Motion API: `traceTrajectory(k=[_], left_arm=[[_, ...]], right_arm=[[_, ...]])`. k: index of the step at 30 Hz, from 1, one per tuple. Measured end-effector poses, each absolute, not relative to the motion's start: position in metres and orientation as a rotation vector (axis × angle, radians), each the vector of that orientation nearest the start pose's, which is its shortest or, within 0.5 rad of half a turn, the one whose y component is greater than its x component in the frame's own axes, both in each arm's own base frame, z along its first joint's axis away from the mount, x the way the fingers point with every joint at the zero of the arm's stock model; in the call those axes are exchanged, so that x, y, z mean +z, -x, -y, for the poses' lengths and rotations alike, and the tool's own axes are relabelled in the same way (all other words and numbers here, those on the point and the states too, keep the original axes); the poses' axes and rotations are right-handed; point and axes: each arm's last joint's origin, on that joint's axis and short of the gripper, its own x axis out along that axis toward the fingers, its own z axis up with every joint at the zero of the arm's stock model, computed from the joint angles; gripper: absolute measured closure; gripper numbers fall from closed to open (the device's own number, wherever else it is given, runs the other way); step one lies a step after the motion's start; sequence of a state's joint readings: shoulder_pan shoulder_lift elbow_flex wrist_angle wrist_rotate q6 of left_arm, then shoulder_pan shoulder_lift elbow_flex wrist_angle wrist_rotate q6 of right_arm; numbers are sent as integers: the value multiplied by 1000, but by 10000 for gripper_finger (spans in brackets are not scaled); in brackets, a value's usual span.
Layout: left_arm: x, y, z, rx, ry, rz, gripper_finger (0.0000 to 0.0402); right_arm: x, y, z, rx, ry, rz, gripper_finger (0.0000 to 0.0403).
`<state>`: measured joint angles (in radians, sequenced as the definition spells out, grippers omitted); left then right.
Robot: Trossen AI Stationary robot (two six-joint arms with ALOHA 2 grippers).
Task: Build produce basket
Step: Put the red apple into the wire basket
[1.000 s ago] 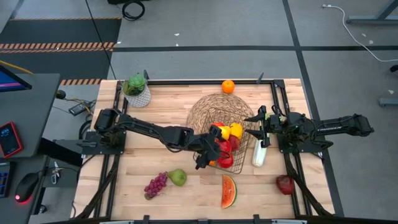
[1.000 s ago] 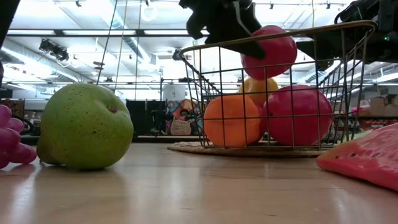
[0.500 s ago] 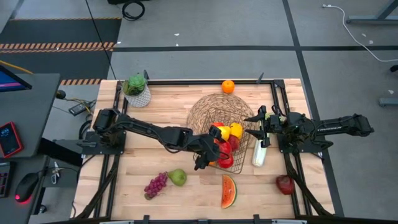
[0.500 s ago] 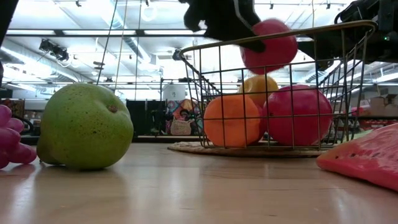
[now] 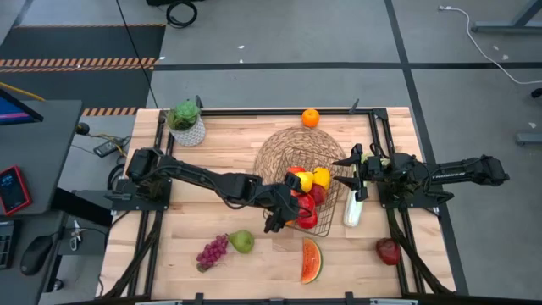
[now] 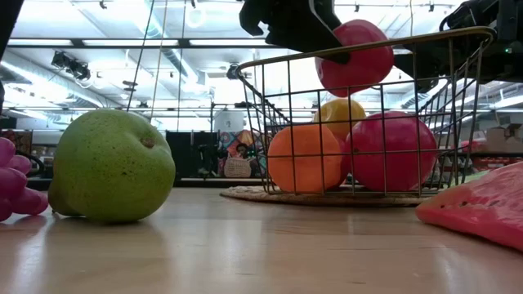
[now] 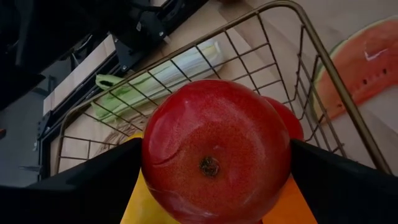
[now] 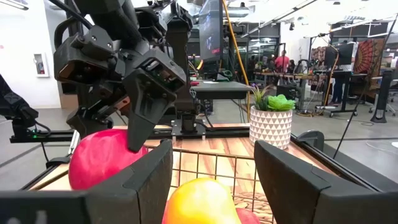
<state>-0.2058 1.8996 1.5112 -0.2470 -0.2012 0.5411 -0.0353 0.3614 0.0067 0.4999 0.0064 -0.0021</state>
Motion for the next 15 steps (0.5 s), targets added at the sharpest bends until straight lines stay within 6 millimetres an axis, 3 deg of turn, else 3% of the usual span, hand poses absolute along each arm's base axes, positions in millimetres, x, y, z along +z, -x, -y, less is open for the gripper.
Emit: traceTrajectory(k=[15], left_arm=[[259,-424,82,-89,-442,-620,1]], right_arm=[[182,-119,4,-42,4,145,172]])
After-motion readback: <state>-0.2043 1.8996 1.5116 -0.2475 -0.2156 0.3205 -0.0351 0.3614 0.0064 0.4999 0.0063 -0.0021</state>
